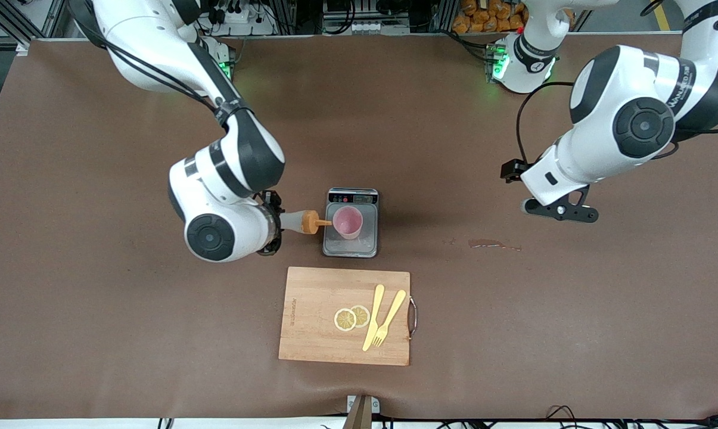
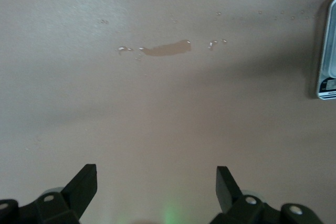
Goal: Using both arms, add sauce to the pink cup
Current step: 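Tilt the bottle over the pink cup with the right gripper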
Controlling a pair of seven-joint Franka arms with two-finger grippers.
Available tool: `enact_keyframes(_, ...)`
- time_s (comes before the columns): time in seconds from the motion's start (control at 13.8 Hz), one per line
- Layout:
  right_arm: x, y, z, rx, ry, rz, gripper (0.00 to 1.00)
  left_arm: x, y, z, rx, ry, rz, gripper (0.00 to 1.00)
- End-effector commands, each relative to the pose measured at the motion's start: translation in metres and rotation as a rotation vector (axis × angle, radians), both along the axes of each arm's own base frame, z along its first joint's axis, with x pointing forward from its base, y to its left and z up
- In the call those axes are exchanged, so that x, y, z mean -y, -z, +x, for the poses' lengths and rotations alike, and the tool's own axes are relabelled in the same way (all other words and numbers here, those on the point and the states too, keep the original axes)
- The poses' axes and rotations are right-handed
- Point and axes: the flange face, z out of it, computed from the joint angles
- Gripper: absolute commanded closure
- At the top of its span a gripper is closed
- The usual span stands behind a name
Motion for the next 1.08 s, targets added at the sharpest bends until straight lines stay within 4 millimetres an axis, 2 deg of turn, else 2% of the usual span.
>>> enact_keyframes(0.0,0.002,-0.009,-0.002,0.025,0.018,-0.061,0.65,-0.015,-0.018,-0.004,0.052,0.013,0.010,0.00)
enact_keyframes(0.22,-0.016,-0.004,-0.013,0.070,-0.022,-0.166,0.65,-0.040,-0.043,-0.004,0.097,-0.013,-0.008,0.00)
enact_keyframes(0.58,-0.034,0.013,-0.024,0.125,-0.077,-0.306,0.65,-0.055,-0.088,-0.023,0.143,-0.027,-0.015,0.00)
enact_keyframes(0.65,-0.039,0.017,-0.027,0.134,-0.093,-0.327,0.65,-0.058,-0.088,-0.024,0.137,-0.030,-0.013,0.00)
enact_keyframes(0.8,-0.040,0.022,-0.028,0.135,-0.093,-0.345,0.66,-0.057,-0.096,-0.031,0.131,-0.025,-0.009,0.00)
enact_keyframes(1.01,-0.037,0.023,-0.027,0.147,-0.104,-0.378,0.67,-0.076,-0.112,-0.038,0.128,0.018,-0.016,0.00)
